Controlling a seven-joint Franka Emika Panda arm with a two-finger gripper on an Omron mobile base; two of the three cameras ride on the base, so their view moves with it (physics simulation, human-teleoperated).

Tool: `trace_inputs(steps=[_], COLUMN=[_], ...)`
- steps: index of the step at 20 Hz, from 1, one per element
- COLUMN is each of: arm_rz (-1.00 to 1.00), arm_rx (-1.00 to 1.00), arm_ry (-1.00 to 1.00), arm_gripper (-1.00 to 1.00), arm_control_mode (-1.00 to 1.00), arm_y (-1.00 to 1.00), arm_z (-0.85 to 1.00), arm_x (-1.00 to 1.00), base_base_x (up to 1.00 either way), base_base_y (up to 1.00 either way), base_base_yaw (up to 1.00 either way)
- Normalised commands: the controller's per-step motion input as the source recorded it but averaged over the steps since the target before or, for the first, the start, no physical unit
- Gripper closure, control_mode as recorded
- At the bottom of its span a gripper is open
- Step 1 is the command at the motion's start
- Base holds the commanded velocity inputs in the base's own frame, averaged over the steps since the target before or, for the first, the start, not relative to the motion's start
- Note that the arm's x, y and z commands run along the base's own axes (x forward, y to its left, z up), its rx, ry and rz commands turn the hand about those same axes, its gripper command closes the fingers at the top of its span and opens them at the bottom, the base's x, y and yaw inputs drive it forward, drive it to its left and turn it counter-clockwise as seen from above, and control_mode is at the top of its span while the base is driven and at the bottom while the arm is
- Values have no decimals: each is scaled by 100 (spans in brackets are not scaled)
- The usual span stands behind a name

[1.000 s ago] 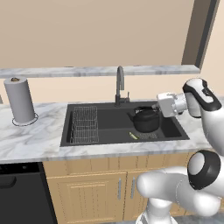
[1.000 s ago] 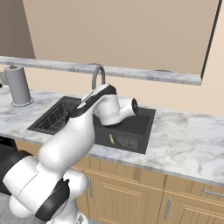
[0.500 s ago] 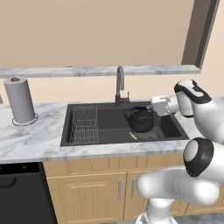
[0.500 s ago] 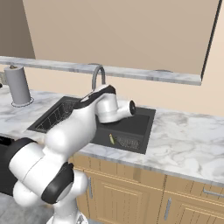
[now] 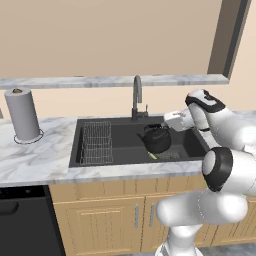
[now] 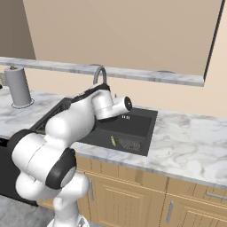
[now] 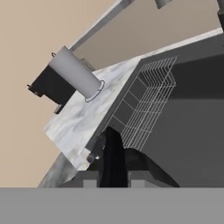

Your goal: Open the cabinet, pick the kettle from the cabinet, and place it in the sink.

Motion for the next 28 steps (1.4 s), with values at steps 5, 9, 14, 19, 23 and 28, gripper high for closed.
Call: trace_inputs(steps=[5,9,14,19,23,28], arm_rz=[0,2,5,7,6,5], arm_rx=[-2,-1,0,0,0,0], arm_ry=[-1,-1,-1,0,0,0], arm_gripper=[100,100,100,100,100,100], arm_control_mode=[-100,-100,-100,-100,-100,-100], arm_y=[2,9,6,6,2,4], arm_z=[-18,-22,-22,-23,-23,-21], arm_x=[27,23,23,25,27,30], base_base_x=[0,0,0,0,0,0], base_base_y=[0,0,0,0,0,0], base_base_yaw=[0,0,0,0,0,0])
